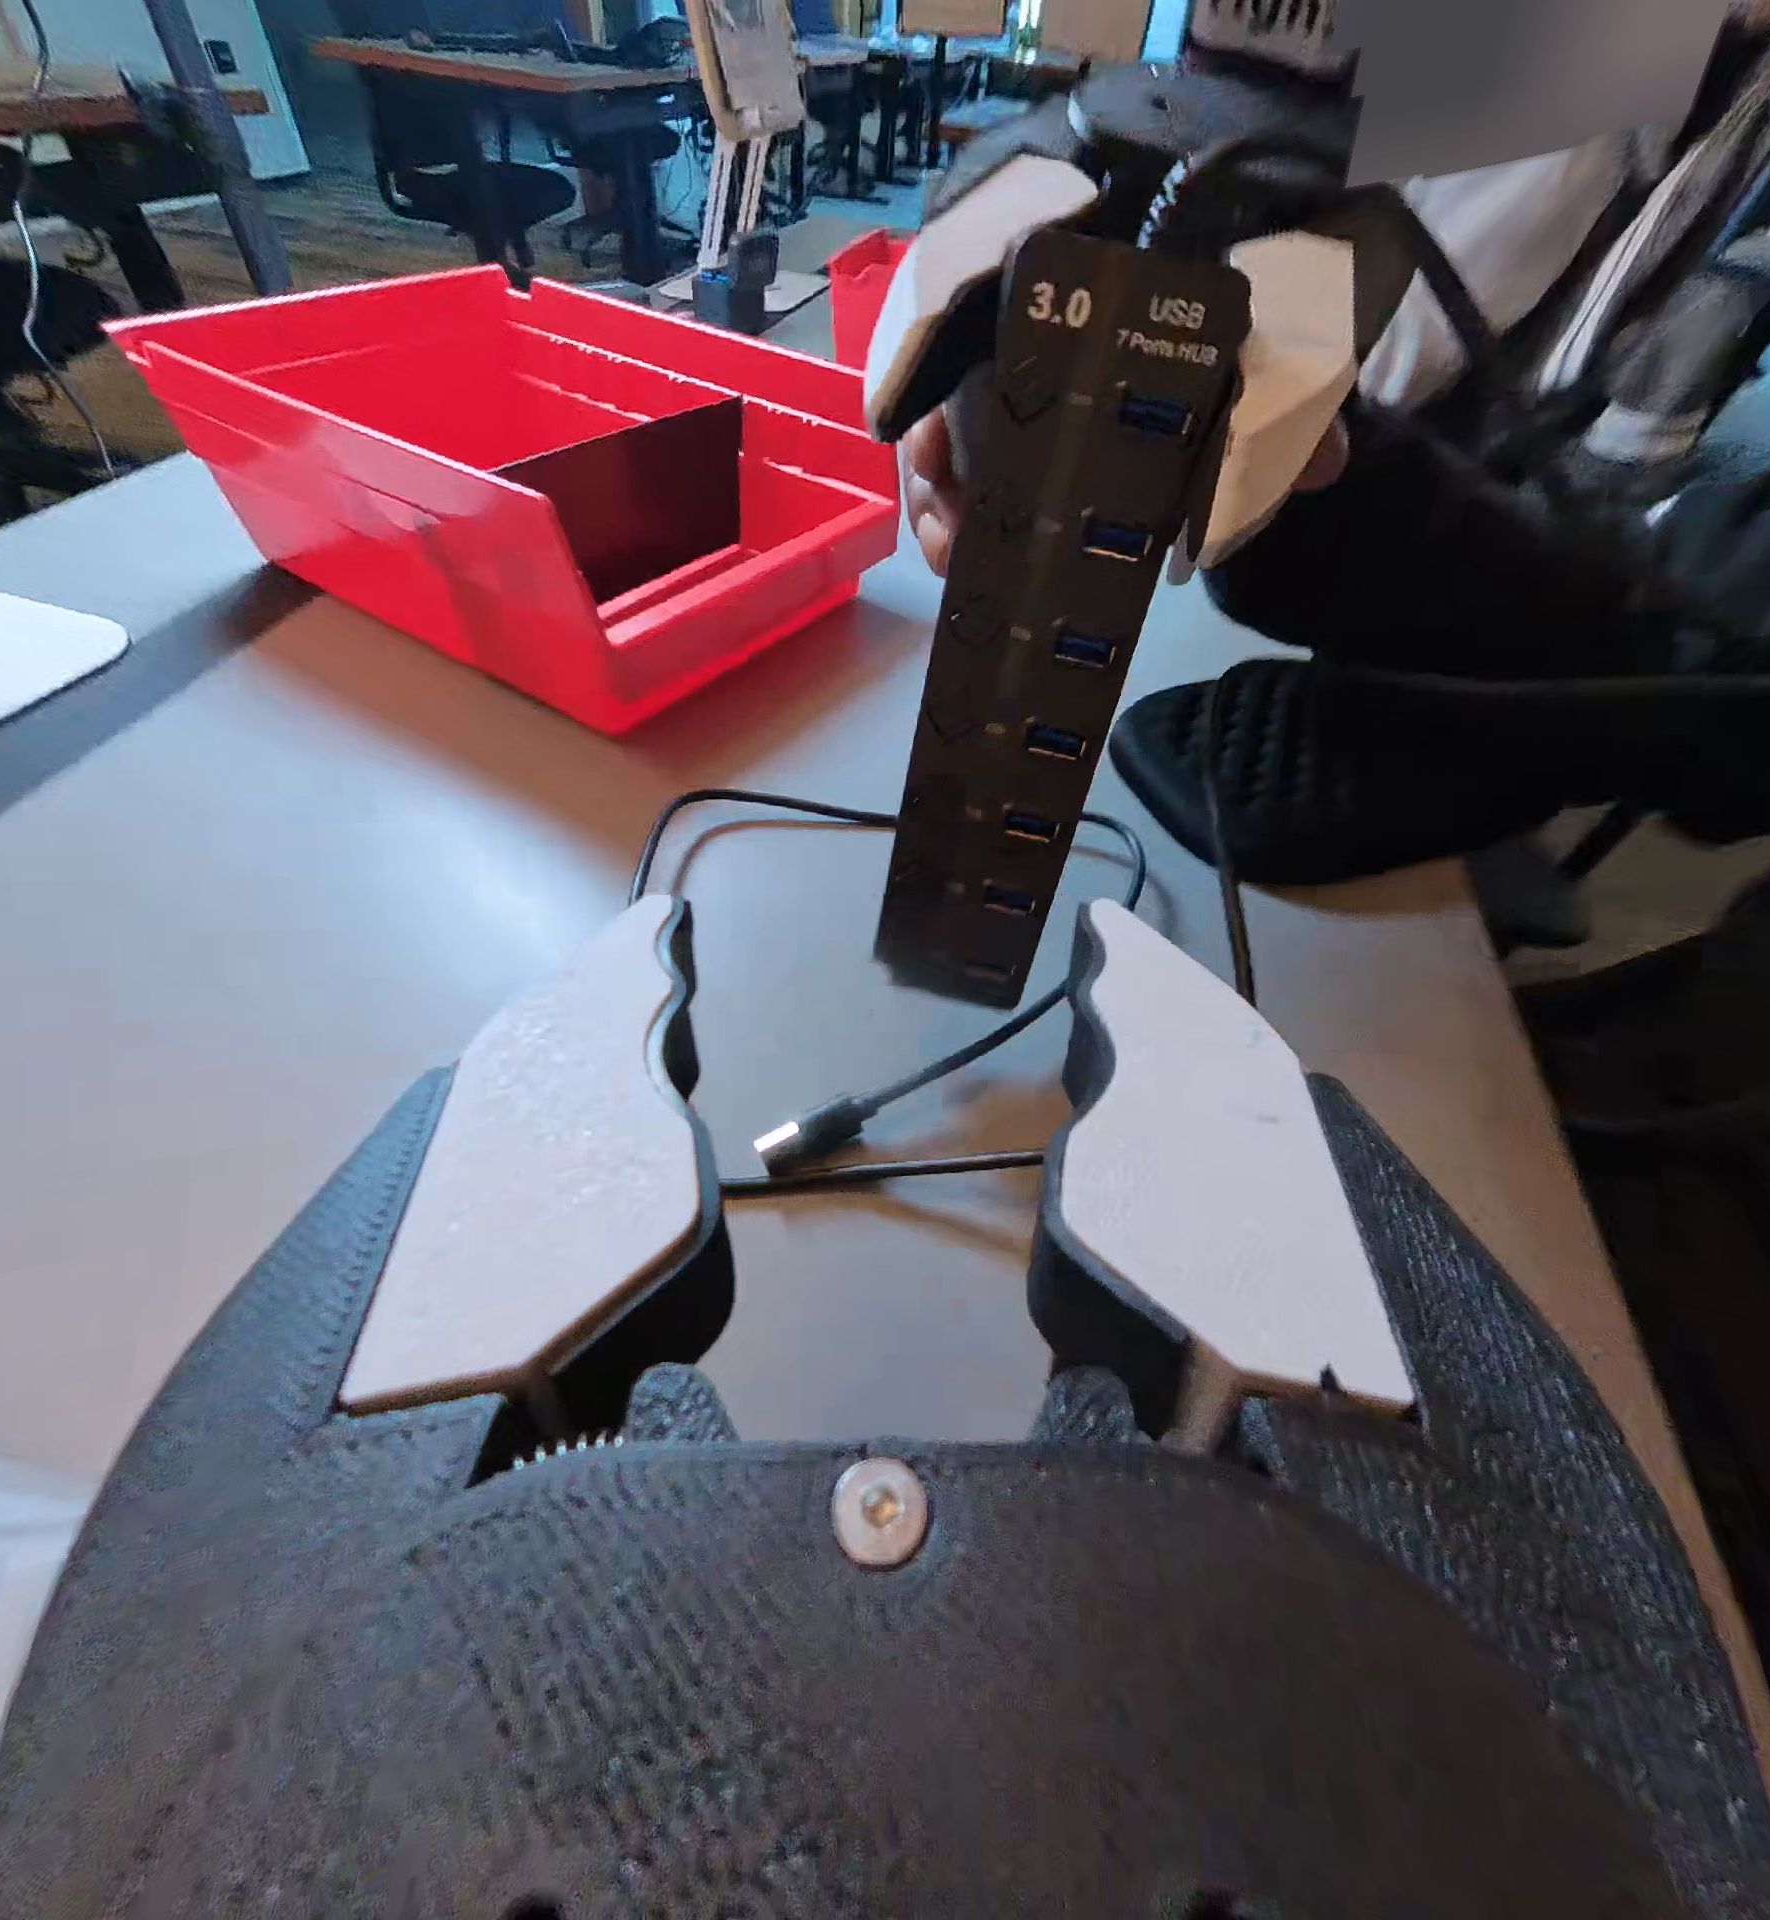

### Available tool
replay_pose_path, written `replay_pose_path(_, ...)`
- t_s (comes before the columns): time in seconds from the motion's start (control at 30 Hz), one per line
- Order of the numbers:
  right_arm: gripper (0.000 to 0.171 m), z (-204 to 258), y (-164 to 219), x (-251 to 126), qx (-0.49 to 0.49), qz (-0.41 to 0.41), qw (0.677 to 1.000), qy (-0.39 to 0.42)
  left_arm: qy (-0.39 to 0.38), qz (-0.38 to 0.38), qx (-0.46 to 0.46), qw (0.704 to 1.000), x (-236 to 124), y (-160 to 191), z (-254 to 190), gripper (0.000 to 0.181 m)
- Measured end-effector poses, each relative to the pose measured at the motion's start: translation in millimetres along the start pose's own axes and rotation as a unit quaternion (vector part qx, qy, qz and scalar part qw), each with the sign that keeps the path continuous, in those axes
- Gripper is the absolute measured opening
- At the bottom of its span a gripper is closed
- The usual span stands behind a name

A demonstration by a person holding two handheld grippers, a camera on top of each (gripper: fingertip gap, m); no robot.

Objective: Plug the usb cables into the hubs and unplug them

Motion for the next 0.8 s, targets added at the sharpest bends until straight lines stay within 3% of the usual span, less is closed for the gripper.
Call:
replay_pose_path(0.23, 0.064, 18, -21, 22, 0.034, -0.068, 0.997, -0.021, 0.003, 0.051, 0.082, 0.995, 43, 24, -30, 0.086)
replay_pose_path(0.3, 0.064, 19, -32, 23, 0.043, -0.114, 0.992, -0.018, 0.018, 0.049, 0.090, 0.995, 51, 25, -40, 0.075)
replay_pose_path(0.33, 0.064, 19, -36, 22, 0.041, -0.136, 0.990, -0.016, 0.009, 0.053, 0.105, 0.993, 52, 26, -39, 0.060)
replay_pose_path(0.43, 0.064, 17, -41, 17, 0.043, -0.160, 0.986, -0.013, 0.011, 0.054, 0.107, 0.993, 44, 18, -37, 0.056)
replay_pose_path(0.57, 0.068, 9, -22, 15, 0.020, -0.096, 0.995, -0.004, 0.040, 0.030, 0.069, 0.996, 22, 6, -32, 0.055)
replay_pose_path(0.7, 0.081, 29, 9, 32, 0.040, -0.028, 0.997, -0.065, 0.079, 0.013, 0.042, 0.996, 13, 2, -36, 0.055)
replay_pose_path(0.8, 0.074, 45, 22, 55, 0.022, -0.015, 0.997, -0.075, 0.100, 0.040, 0.044, 0.993, 17, 11, -45, 0.056)
Point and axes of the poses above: each gripper's, where its closed fingertips meet, x out along the fingers, y out of its underside, z = x × y across the jaws, the point moved 1 cm from there along -x, back along the fingers, and after that the axes turned 8 degrees about -z, right-handed, at the moved point
